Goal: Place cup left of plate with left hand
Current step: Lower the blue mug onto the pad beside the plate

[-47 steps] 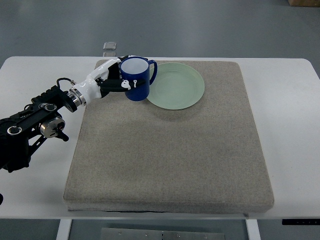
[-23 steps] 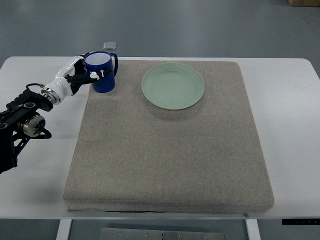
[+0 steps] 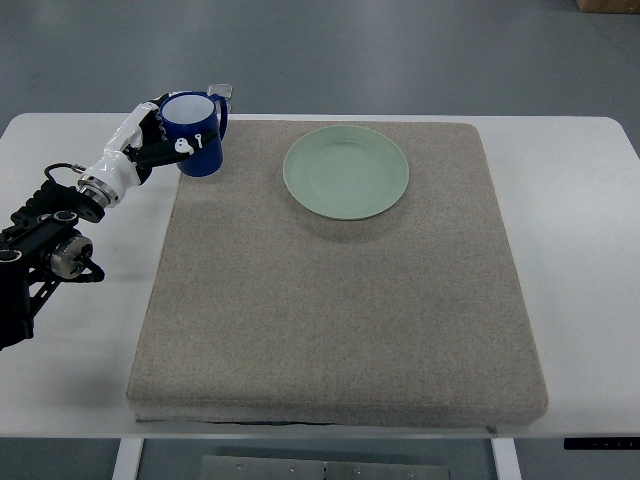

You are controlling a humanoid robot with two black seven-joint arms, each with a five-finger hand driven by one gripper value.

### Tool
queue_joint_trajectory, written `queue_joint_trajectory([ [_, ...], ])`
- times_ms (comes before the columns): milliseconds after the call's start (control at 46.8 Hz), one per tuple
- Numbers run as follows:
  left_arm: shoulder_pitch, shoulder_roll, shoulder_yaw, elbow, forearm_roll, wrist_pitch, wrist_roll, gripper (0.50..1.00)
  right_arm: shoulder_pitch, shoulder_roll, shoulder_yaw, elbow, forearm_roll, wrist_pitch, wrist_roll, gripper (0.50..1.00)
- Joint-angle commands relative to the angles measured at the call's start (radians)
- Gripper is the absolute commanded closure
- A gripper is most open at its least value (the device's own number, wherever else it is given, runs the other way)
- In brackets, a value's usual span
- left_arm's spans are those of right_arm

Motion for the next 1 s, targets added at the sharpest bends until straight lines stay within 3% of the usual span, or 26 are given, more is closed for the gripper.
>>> queue_joint_trajectory([
  [0,0.008,-0.013,0.009,0.032,0.000,0.002,-0.019,1.000,0.000,0.000,0.000,0.000,0.000,0.000,0.000,0.566],
  [278,0.010,-0.036,0.041,0.080,-0.002,0.003,-0.055,1.000,0.000,0.000,0.000,0.000,0.000,0.000,0.000,0.566],
  [982,0.010,-0.061,0.041,0.095,-0.008,0.040,-0.055,0.992,0.000,0.000,0.000,0.000,0.000,0.000,0.000,0.566],
])
